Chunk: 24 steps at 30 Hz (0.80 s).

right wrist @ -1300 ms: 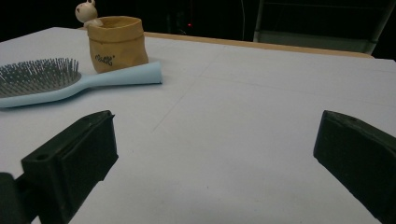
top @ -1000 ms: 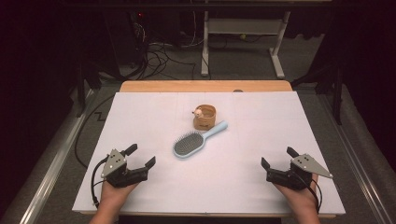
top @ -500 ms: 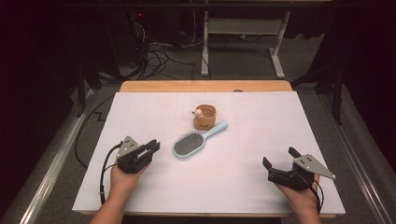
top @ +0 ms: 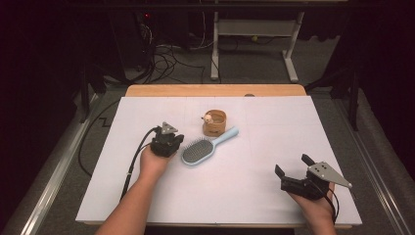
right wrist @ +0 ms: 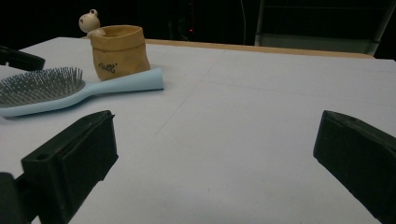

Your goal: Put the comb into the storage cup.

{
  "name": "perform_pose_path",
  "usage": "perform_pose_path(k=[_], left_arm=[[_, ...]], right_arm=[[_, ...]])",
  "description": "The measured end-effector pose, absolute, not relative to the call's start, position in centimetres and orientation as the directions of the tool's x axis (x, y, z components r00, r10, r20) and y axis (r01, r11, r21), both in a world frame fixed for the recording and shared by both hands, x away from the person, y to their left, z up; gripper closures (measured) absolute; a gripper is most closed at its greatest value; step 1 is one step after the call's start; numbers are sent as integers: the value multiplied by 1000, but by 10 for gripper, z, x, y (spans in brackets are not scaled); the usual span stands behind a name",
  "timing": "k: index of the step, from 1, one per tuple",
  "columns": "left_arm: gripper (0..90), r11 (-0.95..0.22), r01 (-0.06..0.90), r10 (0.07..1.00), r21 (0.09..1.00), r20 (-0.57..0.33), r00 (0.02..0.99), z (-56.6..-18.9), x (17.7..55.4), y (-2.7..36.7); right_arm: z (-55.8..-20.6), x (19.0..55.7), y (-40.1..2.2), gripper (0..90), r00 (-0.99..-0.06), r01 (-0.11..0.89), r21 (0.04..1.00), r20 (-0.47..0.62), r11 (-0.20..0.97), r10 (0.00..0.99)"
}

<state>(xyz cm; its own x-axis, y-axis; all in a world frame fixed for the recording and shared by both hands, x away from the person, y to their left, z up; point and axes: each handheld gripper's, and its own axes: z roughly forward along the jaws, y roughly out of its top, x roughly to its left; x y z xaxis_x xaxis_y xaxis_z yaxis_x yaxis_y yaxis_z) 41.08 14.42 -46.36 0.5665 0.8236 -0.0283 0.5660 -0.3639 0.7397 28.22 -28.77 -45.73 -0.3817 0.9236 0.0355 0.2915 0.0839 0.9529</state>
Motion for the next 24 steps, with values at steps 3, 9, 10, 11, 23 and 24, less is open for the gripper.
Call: perform_pose_path(k=[3,9,10,11,23,24], left_arm=[[900,-401,579,803,710,-33,596,-468,417,139],[900,-444,569,764,692,-40,644,-471,414,133],[900,-452,566,758,690,-38,651,-471,413,131],[900,-471,554,743,687,-30,669,-470,408,129],[900,-556,459,634,693,-4,773,-463,379,99],[900,-562,457,627,690,-5,779,-464,378,97]], right_arm=[[-458,282,-288,0,-382,294,952,37,83,923],[-458,282,-289,0,-384,294,952,40,81,923],[-458,282,-289,0,-384,295,952,41,81,922],[-457,282,-288,0,-385,294,952,40,82,922],[-457,281,-287,0,-383,294,952,37,83,923],[-457,281,-287,0,-383,294,952,38,83,923]])
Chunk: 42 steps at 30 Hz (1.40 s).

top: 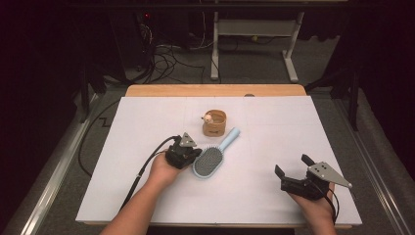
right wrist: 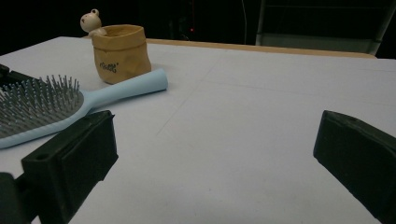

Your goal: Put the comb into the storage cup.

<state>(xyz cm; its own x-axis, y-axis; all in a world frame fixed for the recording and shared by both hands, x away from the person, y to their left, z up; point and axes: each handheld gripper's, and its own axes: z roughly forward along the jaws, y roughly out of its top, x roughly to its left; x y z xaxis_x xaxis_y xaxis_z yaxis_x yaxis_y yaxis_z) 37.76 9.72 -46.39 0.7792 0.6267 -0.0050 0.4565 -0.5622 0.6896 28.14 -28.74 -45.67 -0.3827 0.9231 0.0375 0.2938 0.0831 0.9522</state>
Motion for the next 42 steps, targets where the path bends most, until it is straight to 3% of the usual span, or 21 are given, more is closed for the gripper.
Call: perform_pose_path(k=[19,31,37,42], left_arm=[[900,-604,356,505,713,-3,863,-457,342,38],[900,-585,364,489,725,-42,871,-464,338,3],[900,-555,378,505,741,-60,861,-463,339,9],[900,-502,398,558,768,-64,827,-457,342,42]], right_arm=[[-457,282,-287,1,-384,293,952,35,85,923],[-457,282,-287,0,-388,292,952,35,87,921],[-456,281,-287,0,-385,290,953,35,85,922],[-457,282,-288,0,-382,293,952,37,83,923]])
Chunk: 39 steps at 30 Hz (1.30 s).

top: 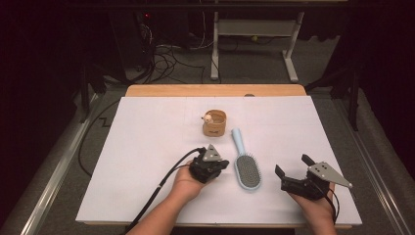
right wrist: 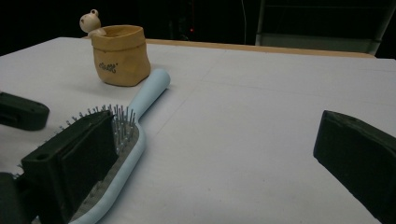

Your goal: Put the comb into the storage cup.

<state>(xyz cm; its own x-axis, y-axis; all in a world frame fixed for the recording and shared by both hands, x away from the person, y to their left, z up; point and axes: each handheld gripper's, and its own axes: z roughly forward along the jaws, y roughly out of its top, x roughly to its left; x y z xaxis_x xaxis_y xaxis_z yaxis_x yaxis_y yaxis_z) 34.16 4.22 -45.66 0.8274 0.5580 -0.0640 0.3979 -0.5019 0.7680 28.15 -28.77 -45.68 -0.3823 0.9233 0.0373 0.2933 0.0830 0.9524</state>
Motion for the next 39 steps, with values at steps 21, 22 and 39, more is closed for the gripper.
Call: perform_pose_path(k=[21,22,39], left_arm=[[710,-305,393,765,868,-23,644,-449,314,222],[663,-282,393,776,875,-33,630,-451,312,229],[272,-175,359,800,917,-80,594,-462,308,257]], right_arm=[[-458,281,-285,0,-376,305,948,28,95,926],[-458,281,-284,0,-374,310,946,30,94,927],[-461,283,-282,0,-377,324,939,20,112,926]])
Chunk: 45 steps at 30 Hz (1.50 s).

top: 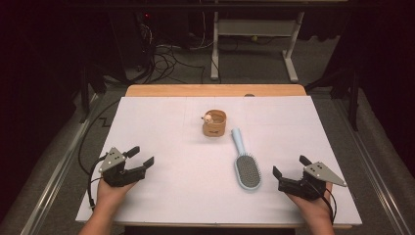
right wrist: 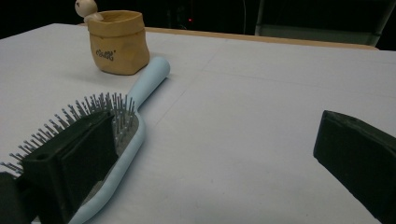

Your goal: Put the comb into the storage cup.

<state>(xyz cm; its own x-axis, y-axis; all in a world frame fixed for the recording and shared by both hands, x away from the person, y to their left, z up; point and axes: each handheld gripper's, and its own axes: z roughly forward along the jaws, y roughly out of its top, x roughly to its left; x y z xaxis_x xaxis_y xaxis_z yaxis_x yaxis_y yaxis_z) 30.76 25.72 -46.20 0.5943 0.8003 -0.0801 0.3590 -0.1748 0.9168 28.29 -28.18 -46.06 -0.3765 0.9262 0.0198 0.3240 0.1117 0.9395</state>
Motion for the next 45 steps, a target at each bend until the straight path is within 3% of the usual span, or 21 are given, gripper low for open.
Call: perform_pose_path(k=[4,9,13,22,23,24,26,36,45], left_arm=[[154,-180,353,795,918,-75,602,-463,309,254],[82,-181,343,782,922,-77,619,-465,310,251],[33,-177,349,778,920,-86,622,-466,311,250],[0,-172,343,779,923,-86,621,-467,310,248],[0,-174,346,779,922,-86,621,-467,310,248],[0,-175,348,781,921,-85,619,-468,311,248],[0,-178,347,786,921,-79,613,-468,311,248],[0,-170,353,781,920,-92,617,-469,311,249],[1,-173,363,774,915,-102,625,-470,311,247]], right_arm=[[-461,283,-281,0,-381,326,938,14,120,924],[-461,283,-279,6,-408,343,931,25,127,913],[-459,281,-274,106,-432,353,927,38,130,901],[-448,272,-243,660,-539,343,928,70,143,840],[-447,270,-231,752,-566,351,922,68,166,821],[-447,270,-231,752,-566,351,922,68,166,821],[-446,267,-218,900,-612,363,911,76,195,787],[-463,261,-154,900,-686,416,805,-29,424,727],[-472,267,-161,900,-640,489,732,-69,474,766]])
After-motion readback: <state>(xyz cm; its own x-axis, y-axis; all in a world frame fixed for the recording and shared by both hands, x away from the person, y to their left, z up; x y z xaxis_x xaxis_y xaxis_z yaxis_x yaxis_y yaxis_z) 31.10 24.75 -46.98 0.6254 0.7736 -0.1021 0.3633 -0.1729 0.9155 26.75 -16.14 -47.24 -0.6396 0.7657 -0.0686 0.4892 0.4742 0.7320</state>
